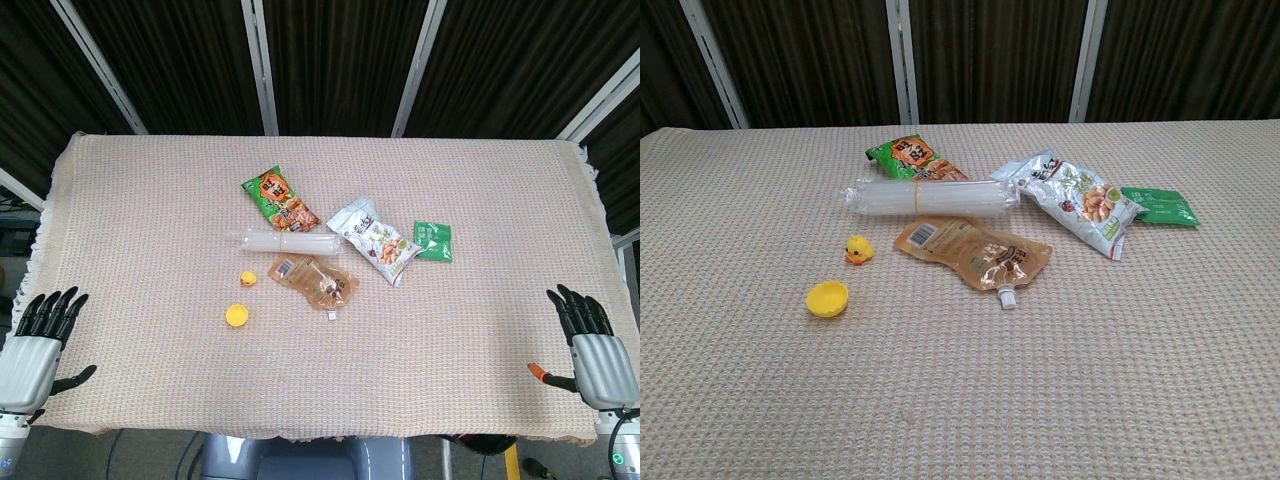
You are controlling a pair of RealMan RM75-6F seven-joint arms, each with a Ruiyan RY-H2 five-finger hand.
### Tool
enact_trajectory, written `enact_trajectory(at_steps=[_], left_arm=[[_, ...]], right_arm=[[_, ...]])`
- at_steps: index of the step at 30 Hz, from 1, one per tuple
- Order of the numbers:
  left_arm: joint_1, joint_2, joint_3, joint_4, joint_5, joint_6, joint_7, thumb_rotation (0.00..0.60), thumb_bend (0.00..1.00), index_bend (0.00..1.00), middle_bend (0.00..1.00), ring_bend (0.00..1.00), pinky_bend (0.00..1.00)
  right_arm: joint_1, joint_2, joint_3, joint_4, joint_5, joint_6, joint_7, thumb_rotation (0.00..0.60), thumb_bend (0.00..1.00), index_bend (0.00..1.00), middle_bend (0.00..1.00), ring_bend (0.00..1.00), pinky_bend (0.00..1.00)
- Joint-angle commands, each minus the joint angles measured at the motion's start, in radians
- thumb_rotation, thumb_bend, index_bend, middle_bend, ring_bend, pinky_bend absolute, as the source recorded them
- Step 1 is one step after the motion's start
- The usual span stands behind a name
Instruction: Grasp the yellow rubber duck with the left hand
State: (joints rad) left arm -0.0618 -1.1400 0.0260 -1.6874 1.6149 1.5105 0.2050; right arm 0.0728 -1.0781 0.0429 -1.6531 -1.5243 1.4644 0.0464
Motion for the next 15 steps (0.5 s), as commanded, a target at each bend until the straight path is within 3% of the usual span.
enact_trajectory(at_steps=[1, 15], left_arm=[[0.0, 0.001, 0.0, 0.0, 0.0, -0.001, 0.0, 0.6, 0.0, 0.0, 0.0, 0.0, 0.0], [-0.001, 0.0, 0.0, -0.001, -0.004, -0.006, 0.002, 0.6, 0.0, 0.0, 0.0, 0.0, 0.0]], right_arm=[[0.0, 0.0, 0.0, 0.0, -0.001, 0.001, 0.0, 0.6, 0.01, 0.03, 0.0, 0.0, 0.0], [0.002, 0.0, 0.0, -0.001, 0.001, -0.003, 0.002, 0.6, 0.01, 0.03, 0.0, 0.0, 0.0]])
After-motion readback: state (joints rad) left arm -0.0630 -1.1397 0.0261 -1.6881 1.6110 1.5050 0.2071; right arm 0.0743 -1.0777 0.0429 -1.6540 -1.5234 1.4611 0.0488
